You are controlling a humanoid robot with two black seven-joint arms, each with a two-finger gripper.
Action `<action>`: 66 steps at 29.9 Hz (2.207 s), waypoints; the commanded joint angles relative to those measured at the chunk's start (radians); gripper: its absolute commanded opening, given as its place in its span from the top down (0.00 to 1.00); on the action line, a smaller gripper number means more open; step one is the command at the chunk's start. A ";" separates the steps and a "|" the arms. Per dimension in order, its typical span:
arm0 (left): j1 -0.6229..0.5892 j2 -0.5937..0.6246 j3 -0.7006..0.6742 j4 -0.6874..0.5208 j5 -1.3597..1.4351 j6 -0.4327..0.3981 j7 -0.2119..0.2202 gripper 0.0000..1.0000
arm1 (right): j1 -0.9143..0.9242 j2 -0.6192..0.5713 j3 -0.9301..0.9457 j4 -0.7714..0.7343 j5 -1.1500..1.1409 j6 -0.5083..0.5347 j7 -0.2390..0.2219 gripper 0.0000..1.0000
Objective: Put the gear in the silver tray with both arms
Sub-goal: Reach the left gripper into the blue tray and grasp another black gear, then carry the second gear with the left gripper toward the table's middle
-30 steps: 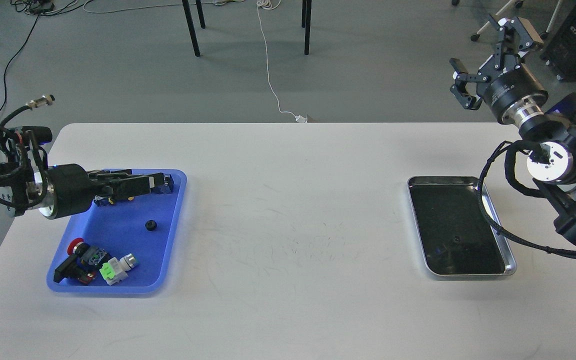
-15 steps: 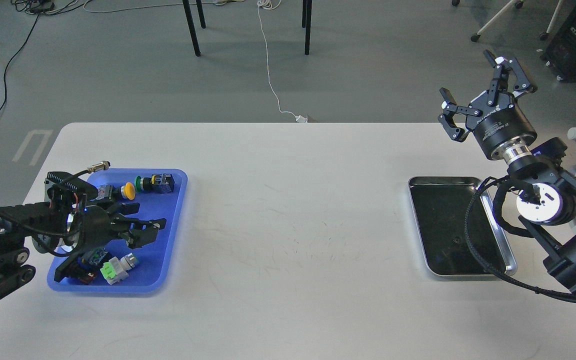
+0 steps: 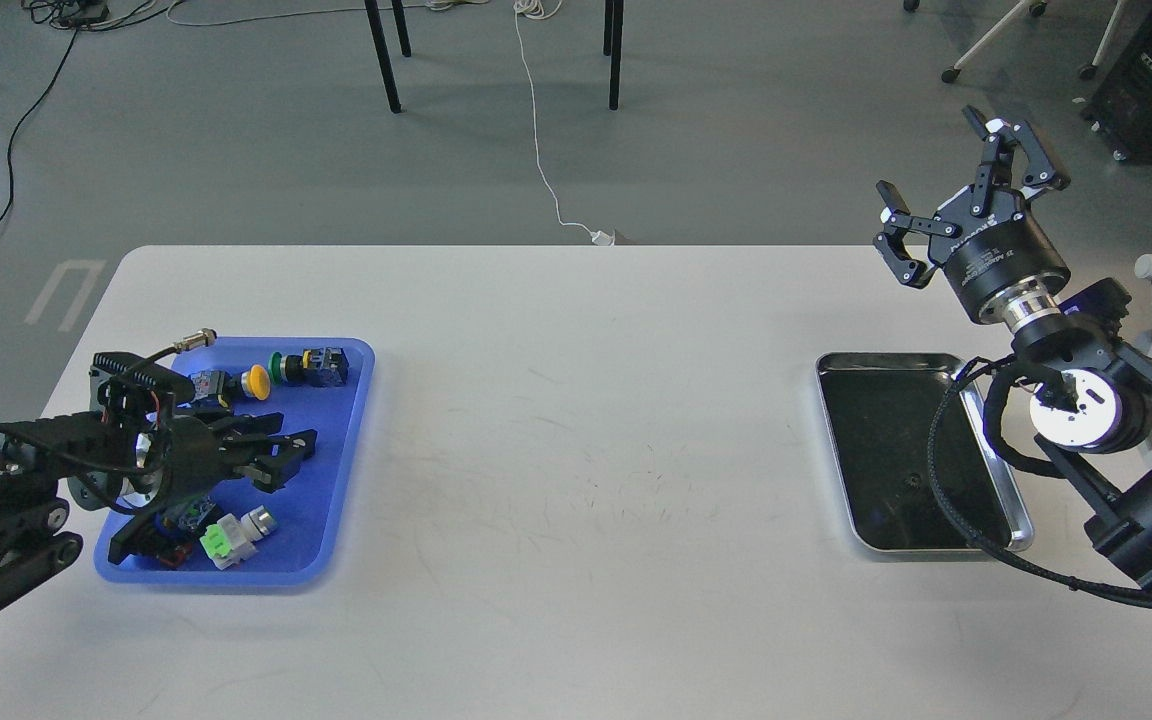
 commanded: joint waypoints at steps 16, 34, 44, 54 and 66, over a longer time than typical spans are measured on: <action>-0.009 -0.003 0.000 -0.012 -0.008 -0.001 0.002 0.51 | 0.001 -0.001 -0.009 -0.003 -0.002 0.000 -0.002 0.04; 0.008 -0.001 0.003 -0.012 -0.006 -0.002 0.002 0.52 | 0.002 -0.005 -0.010 -0.005 -0.006 0.000 -0.002 0.04; 0.017 0.000 0.004 -0.009 0.000 -0.002 0.003 0.69 | 0.002 -0.009 -0.010 -0.005 -0.006 0.000 -0.002 0.04; 0.006 0.004 0.026 -0.009 -0.001 0.004 0.002 0.85 | 0.002 -0.014 -0.009 -0.005 -0.006 -0.001 -0.002 0.04; -0.195 -0.003 0.023 -0.104 -0.006 -0.014 0.014 0.85 | -0.031 -0.178 -0.012 0.075 -0.009 0.011 -0.011 0.04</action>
